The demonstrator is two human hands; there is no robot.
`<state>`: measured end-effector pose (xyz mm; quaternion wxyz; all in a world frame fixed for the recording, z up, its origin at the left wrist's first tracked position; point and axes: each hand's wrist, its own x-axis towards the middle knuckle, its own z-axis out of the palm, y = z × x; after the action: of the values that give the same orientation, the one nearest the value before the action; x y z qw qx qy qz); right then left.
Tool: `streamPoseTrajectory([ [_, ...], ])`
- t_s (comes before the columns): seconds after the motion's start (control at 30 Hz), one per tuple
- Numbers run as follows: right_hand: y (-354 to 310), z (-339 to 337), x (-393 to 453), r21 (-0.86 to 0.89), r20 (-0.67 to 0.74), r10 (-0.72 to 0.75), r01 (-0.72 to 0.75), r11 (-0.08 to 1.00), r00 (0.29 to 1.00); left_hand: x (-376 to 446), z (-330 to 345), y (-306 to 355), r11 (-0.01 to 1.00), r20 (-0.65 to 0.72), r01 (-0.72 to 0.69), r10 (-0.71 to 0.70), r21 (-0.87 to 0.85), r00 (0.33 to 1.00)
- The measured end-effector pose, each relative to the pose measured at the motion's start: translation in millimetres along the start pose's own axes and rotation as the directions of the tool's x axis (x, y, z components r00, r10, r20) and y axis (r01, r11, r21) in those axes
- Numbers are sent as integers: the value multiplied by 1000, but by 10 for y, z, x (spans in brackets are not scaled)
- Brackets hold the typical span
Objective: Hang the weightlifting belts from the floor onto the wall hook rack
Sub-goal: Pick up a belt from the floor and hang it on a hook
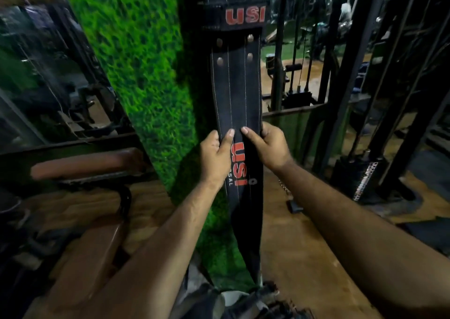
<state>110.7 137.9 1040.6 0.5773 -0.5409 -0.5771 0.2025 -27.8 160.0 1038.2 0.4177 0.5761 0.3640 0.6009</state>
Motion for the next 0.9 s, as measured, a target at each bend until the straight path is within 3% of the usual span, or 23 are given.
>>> streamPoseTrajectory([
  [0.33, 623, 156, -261, -200, 163, 132, -98, 975, 978, -242, -246, -676, 980, 79, 76, -92, 184, 993],
  [0.5, 883, 205, -601, -409, 236, 328, -212, 888, 915, -481, -370, -1163, 932, 114, 172, -218, 320, 969],
  [0.9, 1615, 468, -1100, -581, 228, 429, -232, 780, 874, -826, -434, -1898, 803, 81, 182, -275, 568, 958],
])
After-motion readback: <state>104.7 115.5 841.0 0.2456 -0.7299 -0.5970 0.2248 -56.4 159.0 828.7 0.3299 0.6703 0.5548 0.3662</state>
